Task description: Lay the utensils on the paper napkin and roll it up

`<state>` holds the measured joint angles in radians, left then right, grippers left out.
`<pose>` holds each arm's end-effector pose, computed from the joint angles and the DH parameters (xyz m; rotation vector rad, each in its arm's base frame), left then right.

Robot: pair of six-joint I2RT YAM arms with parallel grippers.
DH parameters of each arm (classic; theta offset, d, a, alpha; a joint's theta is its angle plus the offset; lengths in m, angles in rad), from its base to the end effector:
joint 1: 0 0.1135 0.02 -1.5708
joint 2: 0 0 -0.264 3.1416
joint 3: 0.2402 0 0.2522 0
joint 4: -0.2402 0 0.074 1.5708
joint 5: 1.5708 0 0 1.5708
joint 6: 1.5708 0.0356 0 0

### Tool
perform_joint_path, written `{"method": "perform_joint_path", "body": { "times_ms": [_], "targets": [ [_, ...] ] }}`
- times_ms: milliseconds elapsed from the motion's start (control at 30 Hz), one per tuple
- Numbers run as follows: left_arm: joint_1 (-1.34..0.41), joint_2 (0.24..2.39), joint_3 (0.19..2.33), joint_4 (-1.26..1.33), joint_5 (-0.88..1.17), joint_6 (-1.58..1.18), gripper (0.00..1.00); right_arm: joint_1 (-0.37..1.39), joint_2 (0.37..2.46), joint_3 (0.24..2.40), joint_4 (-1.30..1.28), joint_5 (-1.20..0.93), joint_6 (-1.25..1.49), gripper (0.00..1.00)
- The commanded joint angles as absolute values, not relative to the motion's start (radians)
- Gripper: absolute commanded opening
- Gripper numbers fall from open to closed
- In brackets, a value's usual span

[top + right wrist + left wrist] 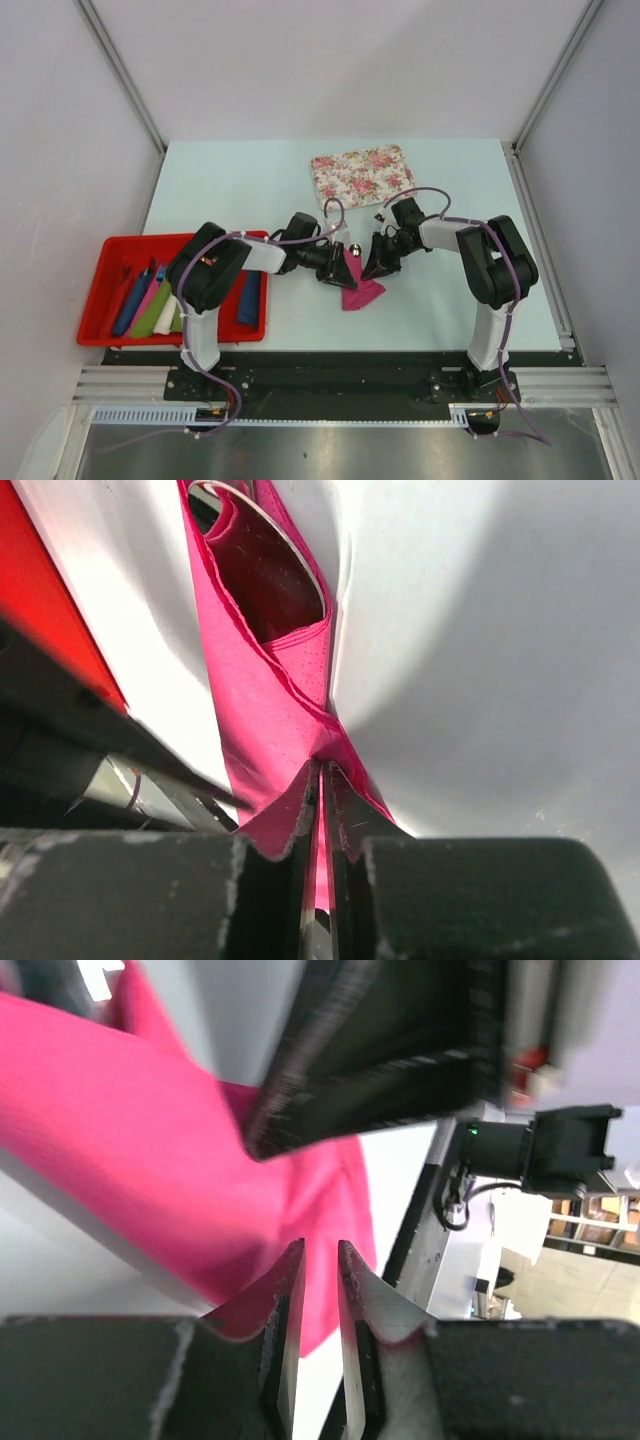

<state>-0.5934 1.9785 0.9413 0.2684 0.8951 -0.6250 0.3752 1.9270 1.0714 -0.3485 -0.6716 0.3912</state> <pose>0.2913 -0.2300 0.1085 0.4714 2.5192 -1.5980 0.3217 0.1505 0.1202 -0.1615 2.8484 1.1190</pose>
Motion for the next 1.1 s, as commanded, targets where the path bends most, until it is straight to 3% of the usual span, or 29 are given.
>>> {"method": "perform_joint_path", "body": {
  "times_ms": [0,467,567,767,1067],
  "targets": [
    [-0.620,1.870,0.908,0.305,0.928,-0.584,0.25,0.394,1.954,1.055,-0.336,-0.572,0.351,0.08],
    [-0.655,2.017,0.897,0.287,0.897,-0.614,0.17,0.394,1.925,1.071,-0.347,-0.564,0.354,0.08],
    [-0.650,2.042,0.893,0.290,0.900,-0.626,0.15,0.387,1.907,1.091,-0.348,-0.575,0.367,0.13],
    [-0.646,2.056,0.897,0.285,0.897,-0.624,0.14,0.359,1.896,1.163,-0.345,-0.577,0.396,0.37],
    [-0.647,2.049,0.899,0.290,0.894,-0.623,0.14,0.376,1.986,1.242,-0.379,-0.511,0.362,0.41]
  ]
}}
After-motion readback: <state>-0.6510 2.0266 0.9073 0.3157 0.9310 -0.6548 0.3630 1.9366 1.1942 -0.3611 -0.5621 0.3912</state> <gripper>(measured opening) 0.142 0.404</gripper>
